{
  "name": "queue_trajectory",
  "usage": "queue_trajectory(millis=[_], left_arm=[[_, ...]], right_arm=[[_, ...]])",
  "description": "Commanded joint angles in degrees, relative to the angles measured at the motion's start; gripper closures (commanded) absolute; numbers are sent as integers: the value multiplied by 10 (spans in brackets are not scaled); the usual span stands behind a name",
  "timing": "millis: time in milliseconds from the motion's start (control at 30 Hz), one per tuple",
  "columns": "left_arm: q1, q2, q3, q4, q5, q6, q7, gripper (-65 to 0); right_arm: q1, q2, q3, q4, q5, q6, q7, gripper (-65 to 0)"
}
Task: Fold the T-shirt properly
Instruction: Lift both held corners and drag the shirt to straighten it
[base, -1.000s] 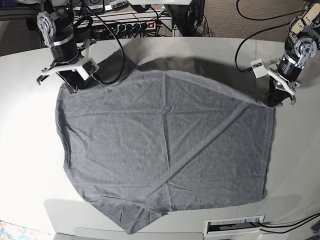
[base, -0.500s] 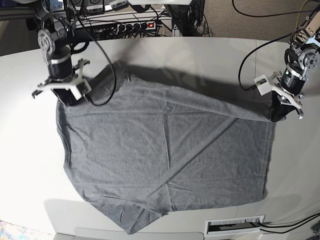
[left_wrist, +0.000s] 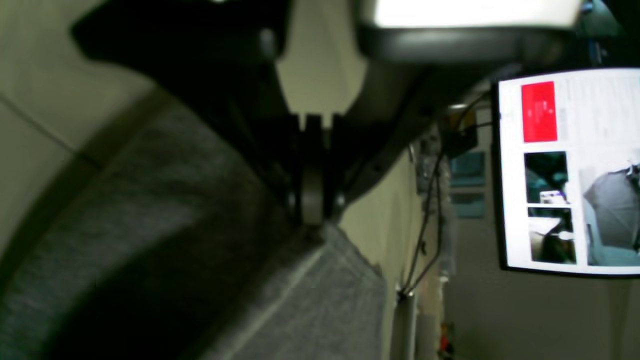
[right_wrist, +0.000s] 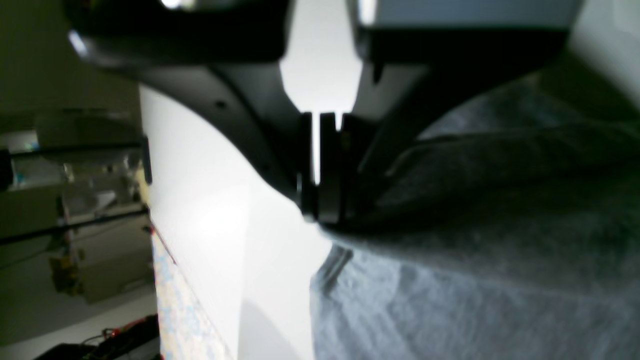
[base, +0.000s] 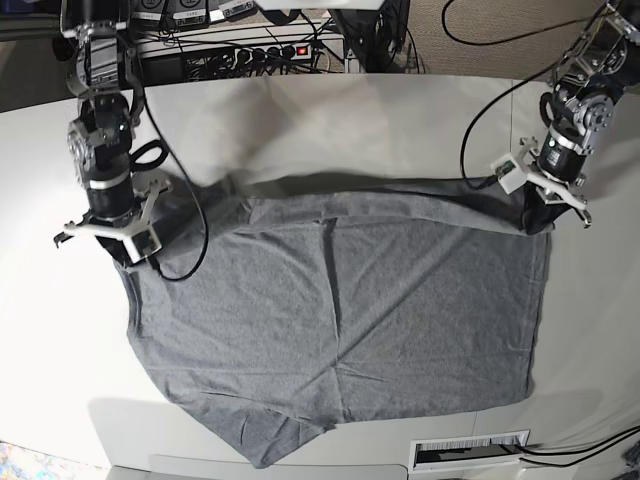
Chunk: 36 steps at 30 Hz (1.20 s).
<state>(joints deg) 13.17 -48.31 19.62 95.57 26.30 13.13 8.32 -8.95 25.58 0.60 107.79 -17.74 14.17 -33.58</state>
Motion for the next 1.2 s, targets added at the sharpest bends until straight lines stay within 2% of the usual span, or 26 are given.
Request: queue_trajectory(millis=[0,267,467,567,733,1167], left_arm=[[-16,-2,-5,-1,4,14,-7,0],[-103,63,-5,-51,-38,12,-22,0],[-170,94,-5,-142,-41,12,-45,0],[-187,98,-5,-180,-51,9,-68,0],[-191,97,-5,-189,-57,9,-74,0],[-197,97,-5,-189,-59,10,-84,0]], right_arm=[[19,8,-2,0,-5,-10,15,0],[138,7,-66,-110,-6,-10,14,0],[226,7,-72,-200,-7,-11,15,0],[255,6,-72,-230,3,-11,15,0],[282,6,-73,-263,14,-11,23,0],[285,6,-73,-292,13,-12,36,0]])
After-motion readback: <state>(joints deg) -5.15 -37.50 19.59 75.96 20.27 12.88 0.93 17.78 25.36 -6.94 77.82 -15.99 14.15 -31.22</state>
